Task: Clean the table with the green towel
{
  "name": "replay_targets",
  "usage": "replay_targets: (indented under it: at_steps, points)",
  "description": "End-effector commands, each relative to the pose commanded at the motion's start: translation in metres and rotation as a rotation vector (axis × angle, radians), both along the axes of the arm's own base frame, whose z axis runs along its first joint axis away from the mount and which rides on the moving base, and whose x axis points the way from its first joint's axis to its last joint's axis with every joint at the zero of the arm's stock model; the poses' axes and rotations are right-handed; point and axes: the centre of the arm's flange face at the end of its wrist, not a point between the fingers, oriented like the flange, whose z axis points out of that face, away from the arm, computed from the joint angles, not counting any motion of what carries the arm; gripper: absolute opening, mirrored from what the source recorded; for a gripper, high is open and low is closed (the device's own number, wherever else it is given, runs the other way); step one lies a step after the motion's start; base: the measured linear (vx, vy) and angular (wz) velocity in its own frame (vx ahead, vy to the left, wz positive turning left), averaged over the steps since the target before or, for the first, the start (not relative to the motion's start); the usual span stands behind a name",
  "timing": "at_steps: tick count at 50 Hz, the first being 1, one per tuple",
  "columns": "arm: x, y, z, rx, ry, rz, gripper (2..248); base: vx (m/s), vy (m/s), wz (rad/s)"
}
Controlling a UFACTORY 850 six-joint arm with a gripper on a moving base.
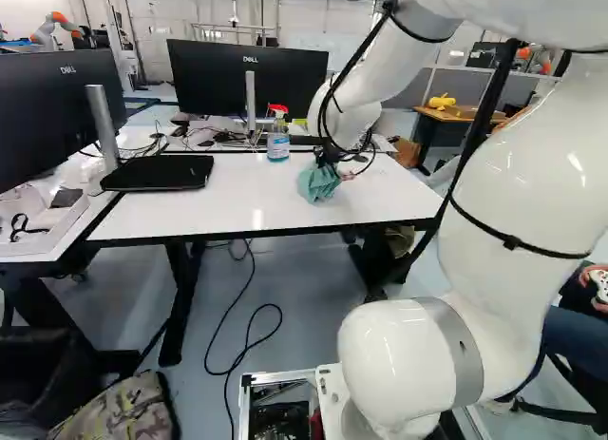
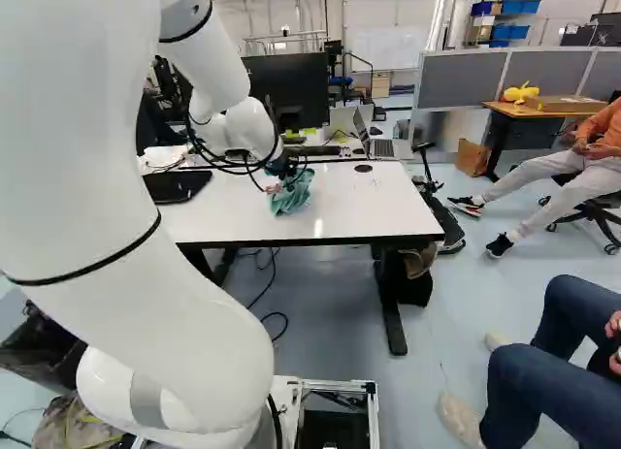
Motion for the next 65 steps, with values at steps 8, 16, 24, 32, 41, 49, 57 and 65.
replay_targets:
  at_steps: [8,16,24,32,41,49,57,65]
  points:
    - [0.005,0.0,-0.007,0.001,-0.012,0.001,34,0.0,0.0,0.0]
    - [0.004,0.001,-0.015,0.002,-0.014,0.002,34,0.0,0.0,0.0]
    - [-0.002,0.001,-0.023,0.002,-0.013,0.003,34,0.0,0.0,0.0]
    - [-0.009,0.001,-0.031,0.003,-0.012,0.004,34,0.0,0.0,0.0]
    - [-0.007,0.001,-0.041,0.003,-0.001,0.004,34,0.0,0.0,0.0]
    - [-0.005,0.001,-0.049,0.003,0.015,0.004,34,0.0,0.0,0.0]
    - [-0.005,0.001,-0.049,0.003,0.015,0.004,34,0.0,0.0,0.0]
    - [-0.006,0.001,-0.051,0.002,0.035,0.004,34,0.0,0.0,0.0]
